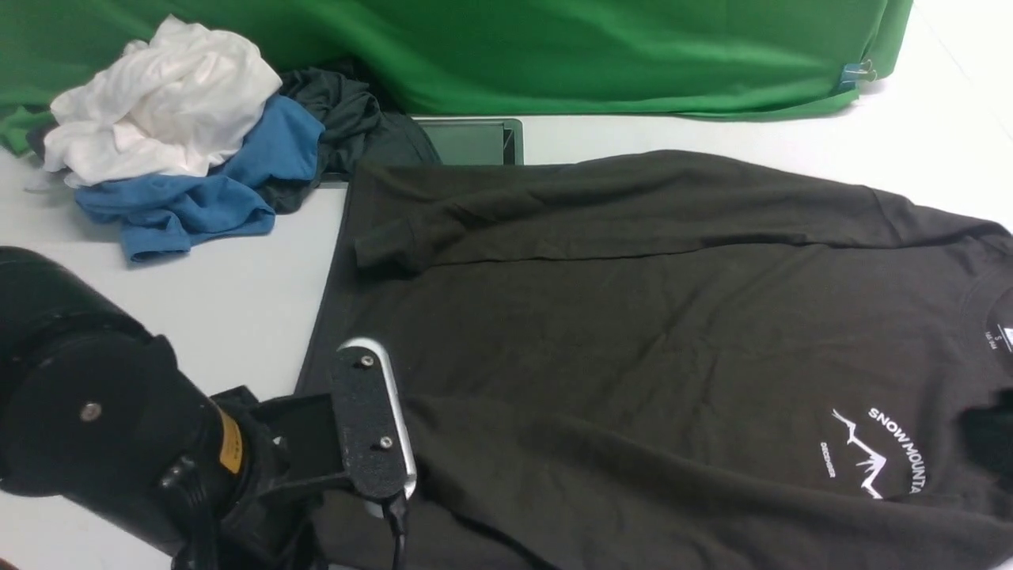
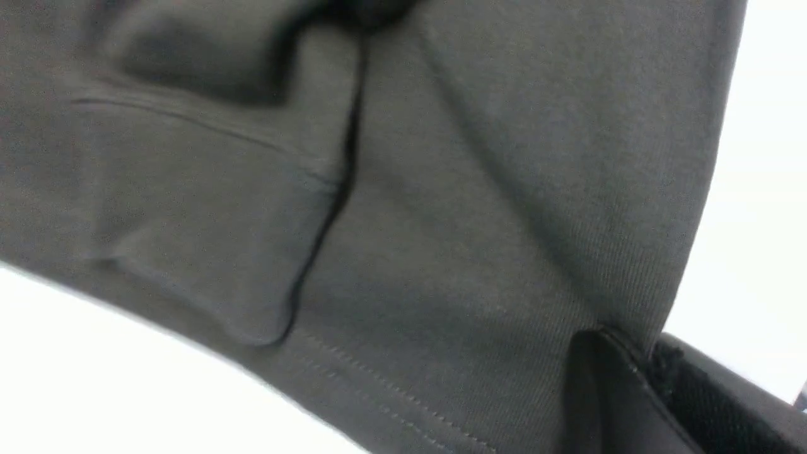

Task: Fold a long-sleeved shirt on a white desktop.
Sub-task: 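Grasp the near edge of the shirt at its hem and shoulder corners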

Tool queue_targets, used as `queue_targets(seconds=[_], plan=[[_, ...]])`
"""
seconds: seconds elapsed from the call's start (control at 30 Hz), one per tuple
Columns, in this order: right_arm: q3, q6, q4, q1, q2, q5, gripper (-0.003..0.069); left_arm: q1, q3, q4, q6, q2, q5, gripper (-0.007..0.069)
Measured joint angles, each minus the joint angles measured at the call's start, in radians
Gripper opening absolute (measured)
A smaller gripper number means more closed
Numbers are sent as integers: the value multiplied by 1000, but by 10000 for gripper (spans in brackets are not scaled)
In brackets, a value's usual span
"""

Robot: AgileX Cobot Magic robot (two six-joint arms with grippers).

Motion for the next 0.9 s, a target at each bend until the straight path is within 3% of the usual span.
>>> queue_targets(seconds=[0.17, 0.27, 0.4, 0.43, 0.47, 0.53, 0.67, 0.8, 0.9], plan=[[0, -90, 67, -41, 169, -88, 223, 0, 0, -1, -89, -1, 4, 29], [0, -224, 160, -178, 253, -163, 227, 0, 0, -10, -100, -2, 20, 29], [0, -490, 366, -572, 337, -249, 229, 0, 0, -25, -108, -12, 49, 29], [0, -490, 366, -590, 337, -250, 229, 0, 0, -25, -108, -13, 49, 29], [0, -555, 425, -730, 344, -241, 229, 0, 0, -25, -108, -19, 49, 29], [5, -596, 465, -864, 341, -207, 229, 0, 0, -25, -109, -27, 49, 29], [103, -598, 484, -1050, 294, -152, 251, 0, 0, -26, -121, -29, 48, 29], [236, -560, 495, -1112, 241, -156, 313, 0, 0, -26, -129, -29, 34, 29], [351, -509, 502, -1160, 221, -195, 412, 0, 0, -26, -132, -29, 17, 29]])
